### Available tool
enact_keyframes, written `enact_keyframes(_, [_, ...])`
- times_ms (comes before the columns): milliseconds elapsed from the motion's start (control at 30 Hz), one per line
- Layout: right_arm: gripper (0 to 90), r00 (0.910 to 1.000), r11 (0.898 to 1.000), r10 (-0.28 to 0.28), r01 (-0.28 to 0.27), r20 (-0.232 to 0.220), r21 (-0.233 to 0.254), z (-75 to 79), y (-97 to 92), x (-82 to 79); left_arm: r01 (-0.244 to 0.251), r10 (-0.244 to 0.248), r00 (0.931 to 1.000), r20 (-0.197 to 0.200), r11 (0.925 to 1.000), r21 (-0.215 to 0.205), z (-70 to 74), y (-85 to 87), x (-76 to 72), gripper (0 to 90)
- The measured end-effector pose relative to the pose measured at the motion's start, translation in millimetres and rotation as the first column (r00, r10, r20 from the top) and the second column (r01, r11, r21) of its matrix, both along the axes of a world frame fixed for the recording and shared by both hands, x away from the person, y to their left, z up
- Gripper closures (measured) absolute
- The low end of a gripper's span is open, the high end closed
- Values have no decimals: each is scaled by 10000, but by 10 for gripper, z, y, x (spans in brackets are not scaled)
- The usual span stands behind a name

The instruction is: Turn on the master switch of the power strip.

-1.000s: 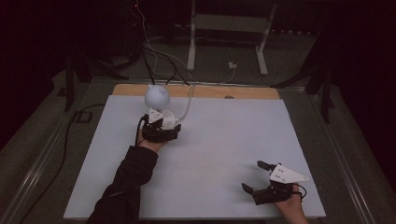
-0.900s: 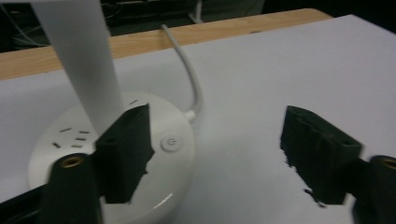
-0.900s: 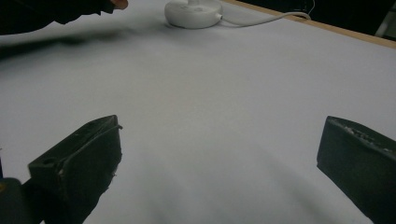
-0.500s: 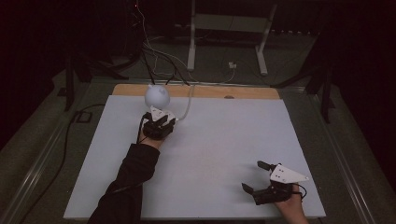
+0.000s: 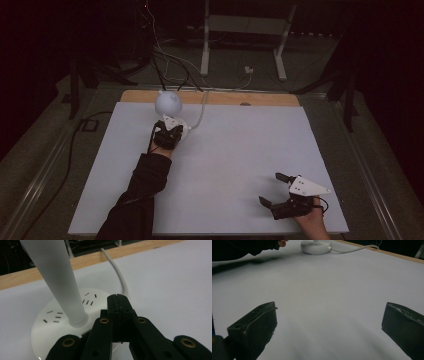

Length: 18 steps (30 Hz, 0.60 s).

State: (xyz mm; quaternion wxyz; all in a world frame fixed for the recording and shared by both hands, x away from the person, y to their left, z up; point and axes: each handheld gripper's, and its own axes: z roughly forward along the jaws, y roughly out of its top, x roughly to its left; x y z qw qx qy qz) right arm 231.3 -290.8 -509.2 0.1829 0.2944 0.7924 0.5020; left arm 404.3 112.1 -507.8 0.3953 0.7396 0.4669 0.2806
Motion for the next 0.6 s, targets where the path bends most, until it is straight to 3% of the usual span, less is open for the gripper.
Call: enact_keyframes(600, [0,10000,10000,25,-25,-1,19,2,-4,-3,82,-113,9995,301,9949,1008,-157,-69,61,900])
